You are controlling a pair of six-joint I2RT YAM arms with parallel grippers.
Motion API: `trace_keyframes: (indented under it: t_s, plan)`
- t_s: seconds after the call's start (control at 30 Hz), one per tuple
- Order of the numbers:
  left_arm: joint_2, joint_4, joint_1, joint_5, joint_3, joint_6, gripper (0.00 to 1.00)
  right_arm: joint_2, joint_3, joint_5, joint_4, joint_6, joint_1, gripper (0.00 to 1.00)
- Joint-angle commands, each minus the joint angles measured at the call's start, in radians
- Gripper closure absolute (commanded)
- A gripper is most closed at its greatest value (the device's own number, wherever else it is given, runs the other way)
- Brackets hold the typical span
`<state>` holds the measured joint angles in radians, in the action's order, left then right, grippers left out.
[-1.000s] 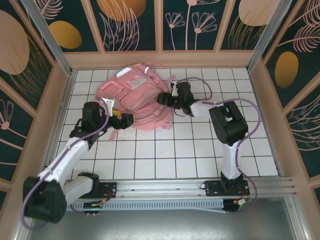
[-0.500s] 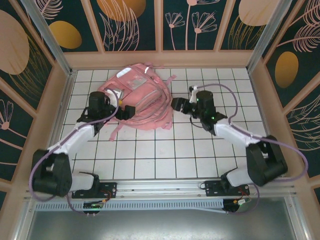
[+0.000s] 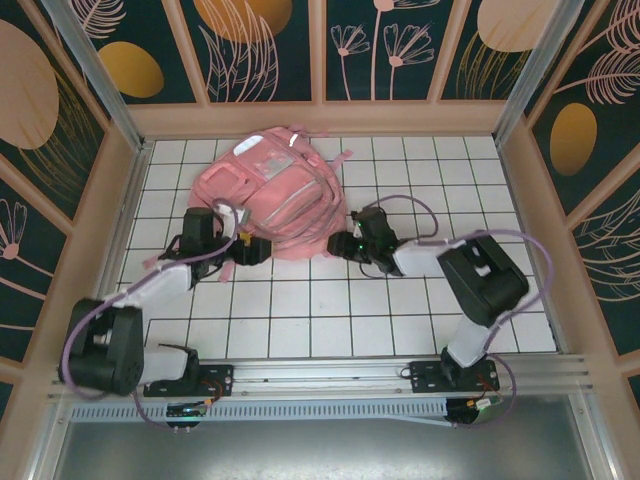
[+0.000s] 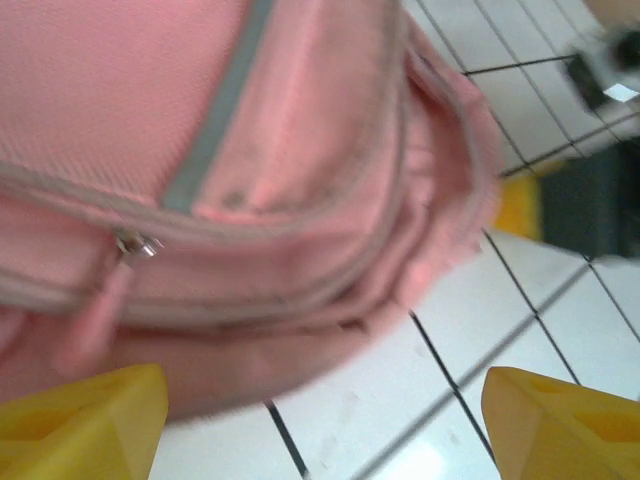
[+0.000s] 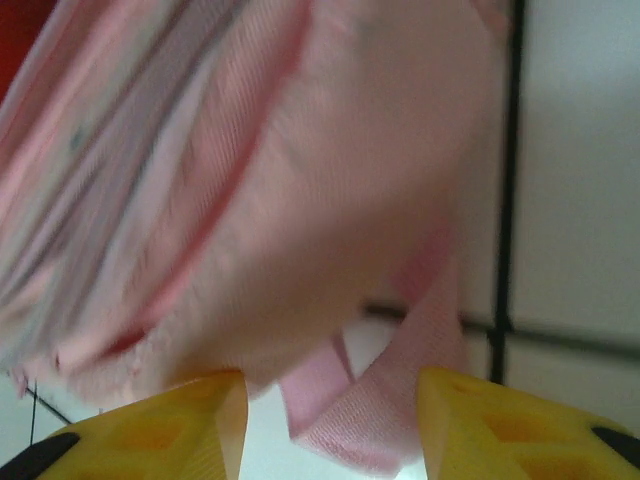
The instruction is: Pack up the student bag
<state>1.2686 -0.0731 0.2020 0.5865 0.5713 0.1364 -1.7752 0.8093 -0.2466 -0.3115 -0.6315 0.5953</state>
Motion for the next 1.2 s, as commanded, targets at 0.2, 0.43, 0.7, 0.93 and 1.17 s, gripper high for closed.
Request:
trace_keyframes:
  t_s: [0.2, 0.43, 0.7, 0.93, 1.17]
  plan:
    - [-0.257, 0.098, -0.001, 0.107, 0.054, -0.154, 0.15, -0.101, 0.256, -0.076, -0.04, 0.038, -0.124, 0.5]
    - [-0.084, 0.166, -0.003, -0.228, 0.213, -0.474, 0.22, 0.141, 0.166, -0.061, 0.105, 0.121, -0.152, 0.41]
    - [0.379, 0.074, -0.028, -0.327, 0.547, -0.213, 0.2, 0.371, 0.015, 0.105, 0.14, 0.077, -0.019, 0.41]
    - [0.631, 0.018, -0.008, -0.056, 0.555, -0.058, 0.31, 0.433, -0.03, 0.105, 0.107, -0.003, 0.055, 0.42]
    - [0.406, -0.149, 0.169, 0.112, 0.276, 0.177, 0.3, 0.424, -0.035, 0.116, 0.159, 0.029, 0.061, 0.45]
